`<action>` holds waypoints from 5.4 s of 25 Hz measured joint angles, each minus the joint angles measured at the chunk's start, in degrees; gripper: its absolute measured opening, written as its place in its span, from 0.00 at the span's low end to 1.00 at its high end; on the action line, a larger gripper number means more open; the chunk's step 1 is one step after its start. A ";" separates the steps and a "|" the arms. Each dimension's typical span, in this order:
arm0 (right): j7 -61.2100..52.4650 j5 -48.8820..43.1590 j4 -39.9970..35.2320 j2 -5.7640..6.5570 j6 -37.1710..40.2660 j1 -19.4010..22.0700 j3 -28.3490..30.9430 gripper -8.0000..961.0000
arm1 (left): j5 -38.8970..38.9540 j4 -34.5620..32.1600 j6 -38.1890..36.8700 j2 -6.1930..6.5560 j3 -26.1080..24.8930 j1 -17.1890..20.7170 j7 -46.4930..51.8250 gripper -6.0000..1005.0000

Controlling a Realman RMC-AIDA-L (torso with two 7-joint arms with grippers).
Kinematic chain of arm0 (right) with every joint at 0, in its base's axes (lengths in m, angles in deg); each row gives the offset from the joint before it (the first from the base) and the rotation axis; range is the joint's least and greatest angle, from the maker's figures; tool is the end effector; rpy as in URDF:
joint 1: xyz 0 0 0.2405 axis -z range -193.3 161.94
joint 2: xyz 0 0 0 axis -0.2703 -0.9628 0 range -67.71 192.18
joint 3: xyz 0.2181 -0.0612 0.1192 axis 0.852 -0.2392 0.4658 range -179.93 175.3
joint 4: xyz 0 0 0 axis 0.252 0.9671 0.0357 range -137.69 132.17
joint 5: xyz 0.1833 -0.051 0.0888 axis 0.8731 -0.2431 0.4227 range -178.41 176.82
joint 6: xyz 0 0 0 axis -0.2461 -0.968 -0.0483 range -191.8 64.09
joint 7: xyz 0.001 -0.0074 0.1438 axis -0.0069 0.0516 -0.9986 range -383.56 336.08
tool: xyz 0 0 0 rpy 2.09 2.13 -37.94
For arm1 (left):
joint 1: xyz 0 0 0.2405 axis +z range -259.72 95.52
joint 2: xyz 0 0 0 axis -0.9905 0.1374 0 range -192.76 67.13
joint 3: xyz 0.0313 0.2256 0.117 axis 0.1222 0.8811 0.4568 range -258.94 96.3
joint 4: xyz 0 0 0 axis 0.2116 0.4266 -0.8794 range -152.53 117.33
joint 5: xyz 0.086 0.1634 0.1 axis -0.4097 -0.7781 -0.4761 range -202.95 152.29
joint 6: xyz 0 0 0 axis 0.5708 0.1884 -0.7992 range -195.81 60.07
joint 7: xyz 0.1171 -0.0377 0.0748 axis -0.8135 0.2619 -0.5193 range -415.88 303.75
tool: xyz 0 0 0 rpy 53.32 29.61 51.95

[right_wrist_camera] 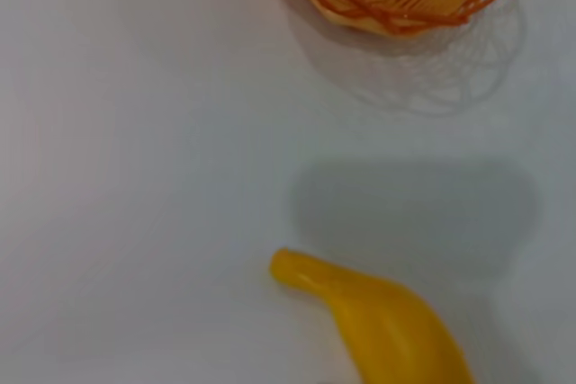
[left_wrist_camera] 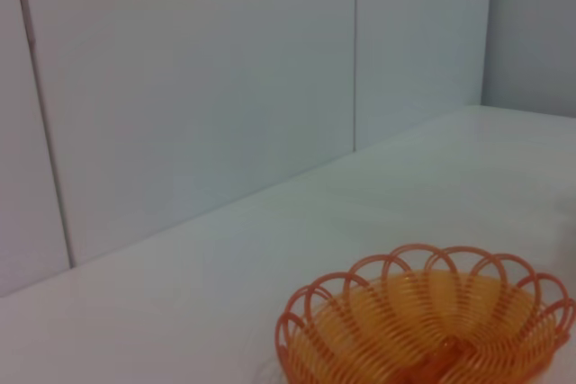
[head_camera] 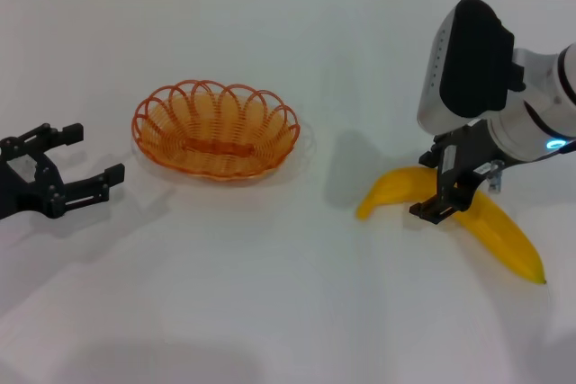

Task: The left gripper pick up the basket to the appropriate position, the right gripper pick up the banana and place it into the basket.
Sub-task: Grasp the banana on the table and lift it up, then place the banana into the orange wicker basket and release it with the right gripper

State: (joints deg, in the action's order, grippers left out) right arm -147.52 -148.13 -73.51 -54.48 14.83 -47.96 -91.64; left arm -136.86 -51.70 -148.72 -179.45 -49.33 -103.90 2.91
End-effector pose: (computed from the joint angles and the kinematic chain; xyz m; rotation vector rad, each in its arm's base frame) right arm 0.2095 0.3531 -0.0265 -2.7670 0.3312 -0.6779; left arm -0.3397 0.3065 0.0297 -2.4332 -0.4752 -0.5130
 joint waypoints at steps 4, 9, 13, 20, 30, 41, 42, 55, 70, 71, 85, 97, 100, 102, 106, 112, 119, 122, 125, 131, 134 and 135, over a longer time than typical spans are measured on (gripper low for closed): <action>-0.82 0.00 0.19 0.10 -0.02 -0.19 0.09 0.73 | 0.18 0.00 0.05 0.00 0.00 0.00 0.00 0.89; -1.17 -0.09 1.20 0.18 0.16 -1.03 0.37 0.63 | 0.24 0.00 0.08 0.00 0.00 -0.08 0.00 0.89; -1.74 -0.31 1.46 0.18 0.50 -1.27 0.78 0.55 | 0.26 0.04 0.08 0.00 0.00 -0.31 -0.05 0.89; -2.50 -0.22 0.37 0.18 0.57 -1.28 0.85 0.51 | 0.21 0.18 0.08 0.00 -0.06 -0.35 -0.16 0.89; -2.71 1.35 -9.41 -0.02 0.25 -1.05 0.24 0.51 | 0.35 1.64 0.12 -0.04 -0.48 -0.12 -1.19 0.89; -6.17 2.95 -13.04 -0.14 -4.78 -13.42 -8.83 0.51 | 0.45 2.28 0.34 -0.12 -0.61 -0.44 -2.03 0.89; -6.63 2.84 -12.90 -0.15 -5.39 -14.41 -9.75 0.51 | 0.45 2.30 0.34 -0.12 -0.59 -0.49 -2.02 0.89; -18.68 -5.01 -4.99 -0.57 -15.63 -25.40 -22.69 0.51 | -0.15 3.85 0.63 0.02 -0.12 -2.32 -2.02 0.89; -21.27 -2.96 3.52 -0.70 -24.09 -27.63 -28.06 0.51 | 0.14 6.77 2.54 -0.09 -0.45 -2.17 -4.90 0.89; -21.28 -2.94 3.58 -0.71 -24.26 -27.63 -28.11 0.51 | 0.21 6.88 2.60 -0.09 -0.45 -2.16 -4.93 0.89; -24.30 -2.78 6.95 -1.24 -26.97 -31.66 -33.03 0.51 | 0.35 6.94 2.63 -0.09 -0.53 -2.71 -5.15 0.89; -24.41 -2.78 8.67 -1.32 -28.32 -32.05 -33.27 0.52 | 0.36 6.94 2.62 -0.09 -0.35 -3.23 -5.18 0.89; -24.41 -2.77 8.83 -1.32 -28.32 -32.05 -33.27 0.52 | 0.36 6.94 2.62 -0.09 -0.30 -3.28 -5.17 0.89; -24.41 -2.74 8.86 -1.32 -28.33 -32.05 -33.27 0.52 | 0.36 6.95 2.62 -0.09 -0.26 -3.39 -5.13 0.89; -24.25 -1.97 8.90 -1.31 -28.33 -32.05 -33.37 0.52 | 0.36 7.20 2.62 -0.05 -0.20 -3.59 -5.10 0.89; -23.95 -1.33 9.72 -1.32 -29.48 -32.05 -34.55 0.52 | 0.36 7.29 2.62 0.01 -0.28 -3.62 -5.19 0.89; -24.31 -1.30 10.37 -1.32 -31.10 -32.35 -35.60 0.52 | 0.36 7.30 2.62 0.01 -0.13 -3.70 -5.19 0.89; -24.31 -1.29 10.37 -1.31 -31.21 -32.34 -35.59 0.53 | 0.36 7.30 2.62 0.01 -0.10 -3.70 -5.19 0.89; -24.14 -1.28 10.37 -1.31 -31.26 -32.27 -35.59 0.56 | 0.36 7.30 2.62 0.01 -0.09 -3.70 -5.17 0.89; -23.86 -1.28 10.24 -1.30 -31.61 -32.10 -35.56 0.63 | 0.36 7.29 2.62 0.01 -0.09 -3.68 -5.18 0.89; -23.95 -1.51 9.01 -1.13 -31.79 -31.69 -35.51 0.67 | 0.36 7.29 2.62 0.01 -0.22 -3.41 -5.22 0.89; -24.01 -1.64 8.25 -1.02 -31.59 -31.35 -35.33 0.67 | 0.36 7.29 2.62 0.01 -0.32 -3.28 -5.27 0.89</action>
State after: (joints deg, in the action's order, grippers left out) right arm -171.53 -149.78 -65.25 -55.50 -16.76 -79.32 -126.97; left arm -136.50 -44.40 -146.10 -179.44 -49.64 -107.18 -2.36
